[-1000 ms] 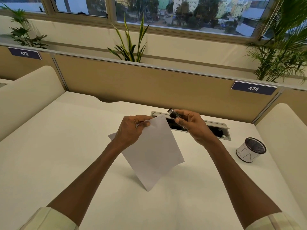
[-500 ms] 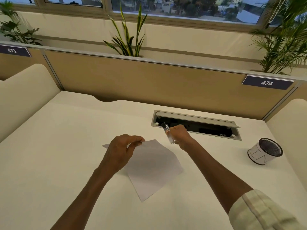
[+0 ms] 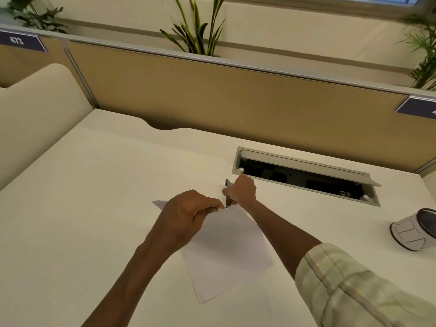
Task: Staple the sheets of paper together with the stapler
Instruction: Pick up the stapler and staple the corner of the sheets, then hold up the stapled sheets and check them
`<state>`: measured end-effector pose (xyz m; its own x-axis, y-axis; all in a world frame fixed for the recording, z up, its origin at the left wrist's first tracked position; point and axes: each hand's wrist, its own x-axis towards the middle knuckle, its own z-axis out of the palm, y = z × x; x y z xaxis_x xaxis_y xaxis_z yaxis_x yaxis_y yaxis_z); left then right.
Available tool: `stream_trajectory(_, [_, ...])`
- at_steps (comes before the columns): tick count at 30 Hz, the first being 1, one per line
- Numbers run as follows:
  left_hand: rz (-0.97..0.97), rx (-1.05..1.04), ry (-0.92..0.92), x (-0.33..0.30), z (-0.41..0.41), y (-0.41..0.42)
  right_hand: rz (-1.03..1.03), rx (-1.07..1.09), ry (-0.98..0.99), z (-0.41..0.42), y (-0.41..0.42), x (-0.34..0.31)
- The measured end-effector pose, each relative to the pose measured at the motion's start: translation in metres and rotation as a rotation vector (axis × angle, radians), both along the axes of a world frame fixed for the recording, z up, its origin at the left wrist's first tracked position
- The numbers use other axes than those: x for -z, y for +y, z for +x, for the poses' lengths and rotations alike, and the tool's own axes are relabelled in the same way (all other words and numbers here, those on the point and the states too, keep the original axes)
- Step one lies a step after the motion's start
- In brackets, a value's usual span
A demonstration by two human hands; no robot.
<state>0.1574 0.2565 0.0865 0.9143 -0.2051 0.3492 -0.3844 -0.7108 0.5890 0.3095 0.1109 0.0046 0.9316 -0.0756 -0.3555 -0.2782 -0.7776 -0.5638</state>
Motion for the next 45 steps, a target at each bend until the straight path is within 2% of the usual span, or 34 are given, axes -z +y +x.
stream_trajectory(7, [-0.001, -0.01, -0.009, 0.005, 0.003, 0.004, -0.045, 0.011, 0.078, 0.003, 0.015, 0.023])
stream_trajectory(15, [-0.026, -0.023, -0.005, 0.005, 0.005, 0.003, -0.066, -0.008, -0.028, -0.001, 0.005, 0.019])
stream_trajectory(18, [-0.021, -0.025, -0.016, 0.0, 0.005, -0.001, 0.187, -0.004, 0.018, -0.011, -0.019, -0.007])
stream_trajectory(21, [-0.025, -0.027, -0.017, -0.009, 0.006, -0.01, 0.501, -0.125, 0.127, -0.041, -0.055, -0.048])
stream_trajectory(25, [-0.052, -0.01, -0.06, -0.029, 0.004, -0.027, 0.765, -0.141, 0.154, -0.089, -0.104, -0.083])
stream_trajectory(28, [-0.047, 0.017, -0.11, -0.048, -0.001, -0.043, 0.824, -0.212, 0.048, -0.124, -0.132, -0.098])
stream_trajectory(31, [-0.041, 0.013, -0.15, -0.064, -0.001, -0.056, 0.714, -0.302, -0.104, -0.149, -0.143, -0.11])
stream_trajectory(34, [-0.077, 0.008, -0.19, -0.087, -0.009, -0.079, 0.631, -0.242, -0.301, -0.169, -0.154, -0.122])
stream_trajectory(38, [-0.172, -0.069, -0.208, -0.115, -0.023, -0.103, 0.649, -0.155, -0.469, -0.184, -0.169, -0.14])
stream_trajectory(40, [-0.131, -0.106, -0.349, -0.128, -0.03, -0.11, 0.69, -0.131, -0.508, -0.19, -0.182, -0.152])
stream_trajectory(43, [-0.092, -0.334, -0.532, -0.139, -0.037, -0.112, 0.762, -0.085, -0.529, -0.198, -0.201, -0.17])
stream_trajectory(45, [-0.276, -0.475, -0.447, -0.141, -0.048, -0.116, 0.816, -0.059, -0.54, -0.202, -0.213, -0.18])
